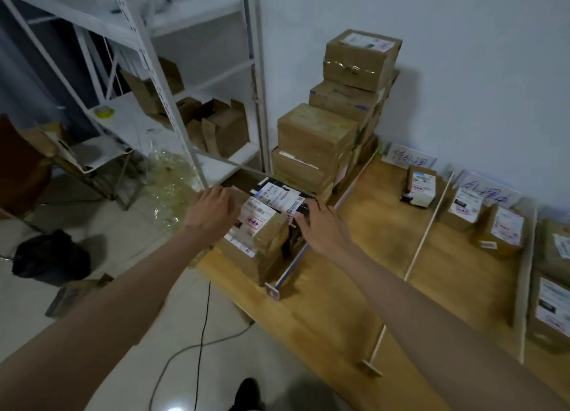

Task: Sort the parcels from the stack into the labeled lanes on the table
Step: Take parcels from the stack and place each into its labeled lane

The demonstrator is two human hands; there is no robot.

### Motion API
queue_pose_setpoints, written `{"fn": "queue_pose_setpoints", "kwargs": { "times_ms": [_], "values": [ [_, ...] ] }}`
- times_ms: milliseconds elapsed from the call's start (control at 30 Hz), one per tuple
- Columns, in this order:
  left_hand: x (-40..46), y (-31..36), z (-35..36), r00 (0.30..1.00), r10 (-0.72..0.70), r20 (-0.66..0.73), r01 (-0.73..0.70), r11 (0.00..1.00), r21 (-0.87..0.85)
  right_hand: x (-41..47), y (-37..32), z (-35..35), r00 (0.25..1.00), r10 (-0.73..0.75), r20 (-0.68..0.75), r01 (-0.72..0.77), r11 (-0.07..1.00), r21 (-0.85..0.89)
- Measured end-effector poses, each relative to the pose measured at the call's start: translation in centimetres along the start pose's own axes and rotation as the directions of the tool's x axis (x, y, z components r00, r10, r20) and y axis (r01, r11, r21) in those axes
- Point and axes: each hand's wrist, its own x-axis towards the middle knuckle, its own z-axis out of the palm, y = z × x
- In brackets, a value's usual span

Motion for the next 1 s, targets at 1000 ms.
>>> {"fn": "queue_pose_setpoints", "kwargs": {
  "times_ms": [1000],
  "values": [
    [8.2, 2.2, -5.3, 0.929, 0.335, 0.157, -0.217, 0.836, -0.503, -2.0, -4.9, -6.0, 0.897, 0.294, 0.33, -0.441, 0.659, 0.61]
  ]
}}
